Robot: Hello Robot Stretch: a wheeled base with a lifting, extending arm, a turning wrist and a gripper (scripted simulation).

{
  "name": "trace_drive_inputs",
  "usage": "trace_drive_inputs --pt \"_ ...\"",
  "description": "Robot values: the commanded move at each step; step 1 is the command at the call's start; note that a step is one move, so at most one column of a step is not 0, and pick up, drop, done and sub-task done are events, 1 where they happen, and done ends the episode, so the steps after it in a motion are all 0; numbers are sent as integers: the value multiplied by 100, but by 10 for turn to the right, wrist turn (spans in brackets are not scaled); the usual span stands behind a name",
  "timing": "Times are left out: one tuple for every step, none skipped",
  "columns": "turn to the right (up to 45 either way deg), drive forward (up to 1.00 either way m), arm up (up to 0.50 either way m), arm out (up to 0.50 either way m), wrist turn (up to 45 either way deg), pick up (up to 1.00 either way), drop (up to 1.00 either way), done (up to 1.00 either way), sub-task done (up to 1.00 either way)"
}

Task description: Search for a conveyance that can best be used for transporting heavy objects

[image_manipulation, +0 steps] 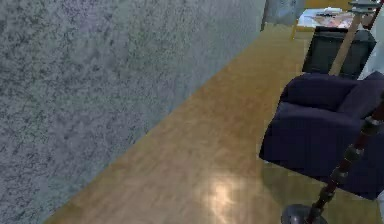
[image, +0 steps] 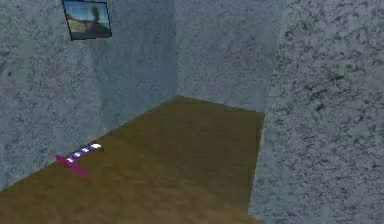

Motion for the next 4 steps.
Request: trace_drive_inputs --pt "450 0 0 0 0 0 0 0 0" --pt "450 0 0 0 0 0 0 0 0" --pt "120 0 0 0 0 0 0 0 0" --pt "0 100 0 0 0 0 0 0 0"
